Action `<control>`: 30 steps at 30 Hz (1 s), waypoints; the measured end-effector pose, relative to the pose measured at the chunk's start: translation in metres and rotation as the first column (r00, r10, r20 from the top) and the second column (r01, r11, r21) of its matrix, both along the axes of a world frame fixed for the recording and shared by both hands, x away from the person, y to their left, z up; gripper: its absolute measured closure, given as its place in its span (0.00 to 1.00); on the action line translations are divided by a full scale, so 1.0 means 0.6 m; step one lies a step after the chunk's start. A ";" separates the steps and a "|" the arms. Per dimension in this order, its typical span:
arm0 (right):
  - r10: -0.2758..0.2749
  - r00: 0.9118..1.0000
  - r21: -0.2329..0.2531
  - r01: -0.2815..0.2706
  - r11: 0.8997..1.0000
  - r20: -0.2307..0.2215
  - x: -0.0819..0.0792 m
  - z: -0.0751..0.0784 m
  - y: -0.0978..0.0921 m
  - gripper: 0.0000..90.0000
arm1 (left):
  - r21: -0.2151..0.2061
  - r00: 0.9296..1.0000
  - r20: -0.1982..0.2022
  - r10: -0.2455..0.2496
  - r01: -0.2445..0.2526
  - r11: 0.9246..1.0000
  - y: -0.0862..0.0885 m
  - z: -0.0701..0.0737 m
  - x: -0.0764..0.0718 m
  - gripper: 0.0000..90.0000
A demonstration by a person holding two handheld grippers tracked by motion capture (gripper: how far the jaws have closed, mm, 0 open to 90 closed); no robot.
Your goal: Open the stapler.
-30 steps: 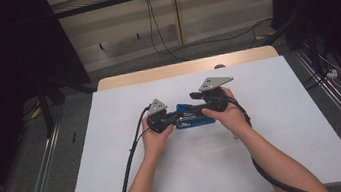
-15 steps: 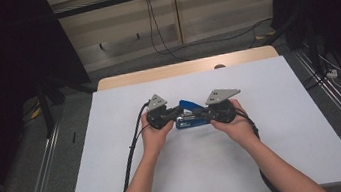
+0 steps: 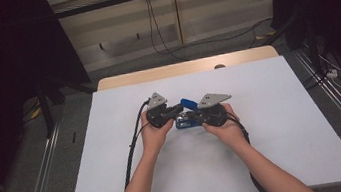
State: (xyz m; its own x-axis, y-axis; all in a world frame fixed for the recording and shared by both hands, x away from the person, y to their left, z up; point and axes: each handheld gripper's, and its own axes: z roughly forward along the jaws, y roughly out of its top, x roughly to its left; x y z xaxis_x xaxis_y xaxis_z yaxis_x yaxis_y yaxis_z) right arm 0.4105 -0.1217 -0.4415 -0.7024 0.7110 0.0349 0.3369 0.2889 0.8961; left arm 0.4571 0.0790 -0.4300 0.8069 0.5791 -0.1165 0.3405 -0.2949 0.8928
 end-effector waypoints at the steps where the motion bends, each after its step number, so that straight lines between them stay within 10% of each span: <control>1: -0.005 1.000 0.000 0.005 1.000 0.002 0.001 -0.001 0.002 1.00 | 0.001 1.000 0.002 0.001 -0.001 1.000 -0.001 0.001 0.000 1.00; 30: -0.150 0.988 0.041 0.148 0.988 0.037 0.016 -0.029 0.024 1.00 | 0.001 1.000 0.010 0.028 -0.028 1.000 0.008 0.008 0.003 0.93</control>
